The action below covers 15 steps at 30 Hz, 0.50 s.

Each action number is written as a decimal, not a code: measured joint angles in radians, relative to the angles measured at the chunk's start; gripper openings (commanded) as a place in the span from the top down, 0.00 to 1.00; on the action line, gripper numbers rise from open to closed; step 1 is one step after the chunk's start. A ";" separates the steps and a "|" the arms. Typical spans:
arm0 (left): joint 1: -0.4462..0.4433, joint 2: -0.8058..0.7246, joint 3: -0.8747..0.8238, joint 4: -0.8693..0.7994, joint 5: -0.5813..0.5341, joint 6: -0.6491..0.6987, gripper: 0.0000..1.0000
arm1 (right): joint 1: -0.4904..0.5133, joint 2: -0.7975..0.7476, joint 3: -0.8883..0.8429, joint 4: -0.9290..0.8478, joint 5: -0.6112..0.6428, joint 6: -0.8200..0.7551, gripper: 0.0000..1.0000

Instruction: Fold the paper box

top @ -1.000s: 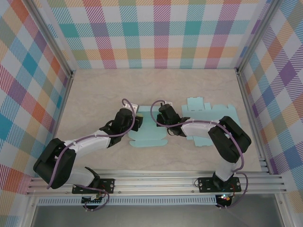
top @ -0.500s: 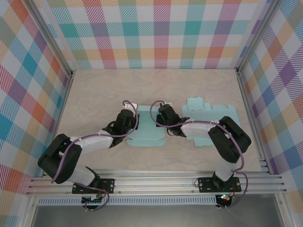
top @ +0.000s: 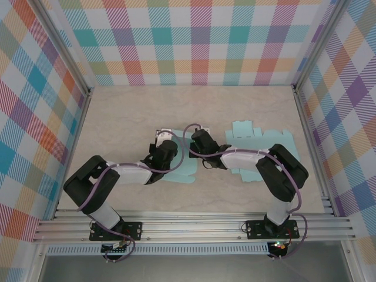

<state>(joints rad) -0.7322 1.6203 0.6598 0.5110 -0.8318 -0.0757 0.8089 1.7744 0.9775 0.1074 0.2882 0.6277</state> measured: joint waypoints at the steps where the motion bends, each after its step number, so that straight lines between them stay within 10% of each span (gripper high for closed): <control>1: -0.001 0.010 0.019 -0.022 -0.044 -0.032 0.91 | 0.005 0.010 0.011 -0.001 0.000 0.016 1.00; 15: 0.019 0.025 0.124 -0.345 -0.159 -0.401 0.80 | 0.031 0.060 0.066 0.017 -0.039 0.098 1.00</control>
<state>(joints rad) -0.7132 1.6455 0.7837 0.1658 -0.9905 -0.4763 0.8394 1.8343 1.0431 0.1242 0.2497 0.7261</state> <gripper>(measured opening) 0.154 0.059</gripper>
